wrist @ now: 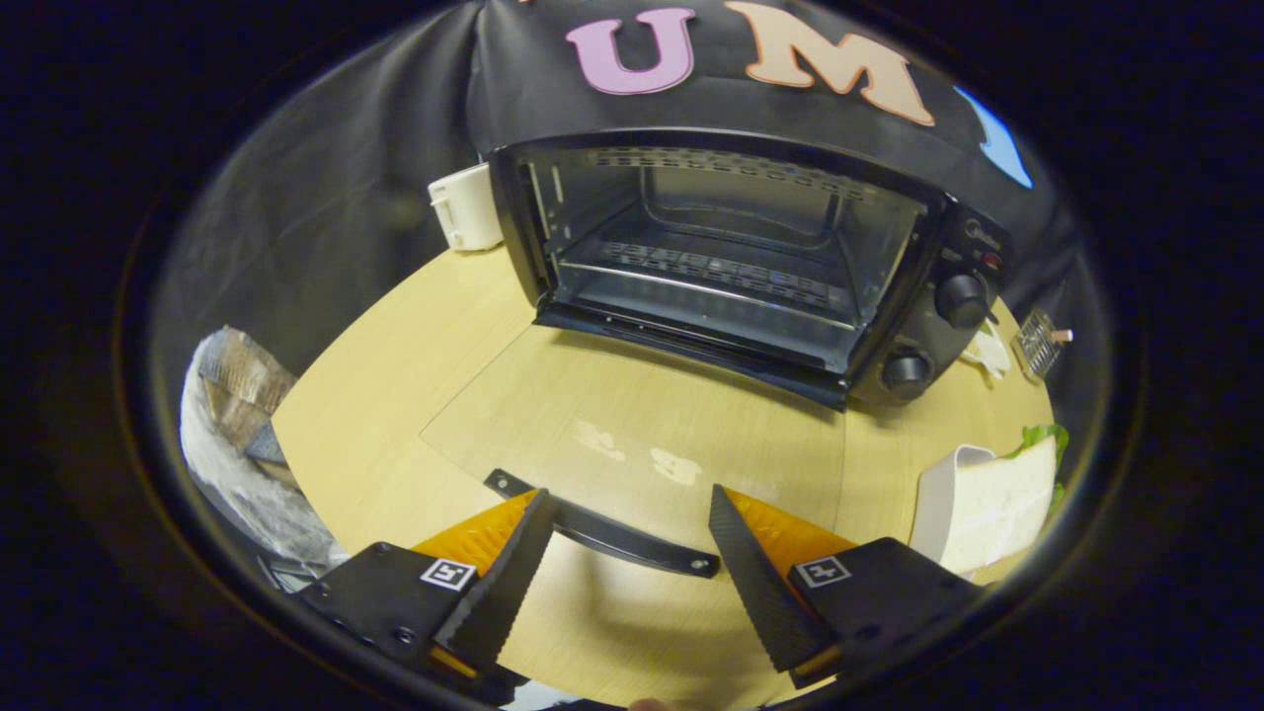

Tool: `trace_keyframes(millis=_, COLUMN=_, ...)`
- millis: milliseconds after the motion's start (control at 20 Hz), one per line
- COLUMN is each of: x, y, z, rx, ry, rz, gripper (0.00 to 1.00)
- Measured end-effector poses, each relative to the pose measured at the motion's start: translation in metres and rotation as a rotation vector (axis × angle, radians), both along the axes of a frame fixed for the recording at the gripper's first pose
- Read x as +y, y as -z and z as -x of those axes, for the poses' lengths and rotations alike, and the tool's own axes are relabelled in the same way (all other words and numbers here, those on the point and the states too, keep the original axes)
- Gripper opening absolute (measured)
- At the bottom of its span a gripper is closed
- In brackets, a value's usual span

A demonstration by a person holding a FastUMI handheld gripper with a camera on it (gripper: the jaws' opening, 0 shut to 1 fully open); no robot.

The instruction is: Open the toaster oven, put the food inside, and close the toaster oven door.

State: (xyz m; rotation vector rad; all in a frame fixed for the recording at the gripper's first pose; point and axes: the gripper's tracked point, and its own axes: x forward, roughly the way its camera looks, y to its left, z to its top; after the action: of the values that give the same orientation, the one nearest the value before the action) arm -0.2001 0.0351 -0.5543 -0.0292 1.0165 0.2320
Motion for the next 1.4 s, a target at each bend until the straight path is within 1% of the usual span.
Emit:
trace_keyframes(millis=100, x=-0.022, y=-0.003, z=-0.003, rx=-0.009, ry=0.038, rz=0.010, gripper=1.00)
trace_keyframes(millis=250, x=-0.052, y=-0.016, z=-0.007, rx=-0.036, ry=0.098, rz=-0.006, gripper=0.99)
trace_keyframes(millis=500, x=-0.107, y=-0.060, z=-0.029, rx=-0.167, ry=0.193, rz=0.001, gripper=0.99)
trace_keyframes(millis=650, x=-0.143, y=-0.090, z=-0.042, rx=-0.248, ry=0.268, rz=0.013, gripper=0.99)
trace_keyframes(millis=850, x=-0.204, y=-0.117, z=-0.054, rx=-0.326, ry=0.373, rz=0.064, gripper=0.98)
trace_keyframes(millis=1000, x=-0.252, y=-0.124, z=-0.051, rx=-0.341, ry=0.446, rz=0.109, gripper=0.98)
trace_keyframes(millis=1150, x=-0.291, y=-0.121, z=-0.041, rx=-0.333, ry=0.510, rz=0.141, gripper=0.98)
trace_keyframes(millis=1400, x=-0.327, y=-0.101, z=-0.024, rx=-0.279, ry=0.570, rz=0.146, gripper=0.98)
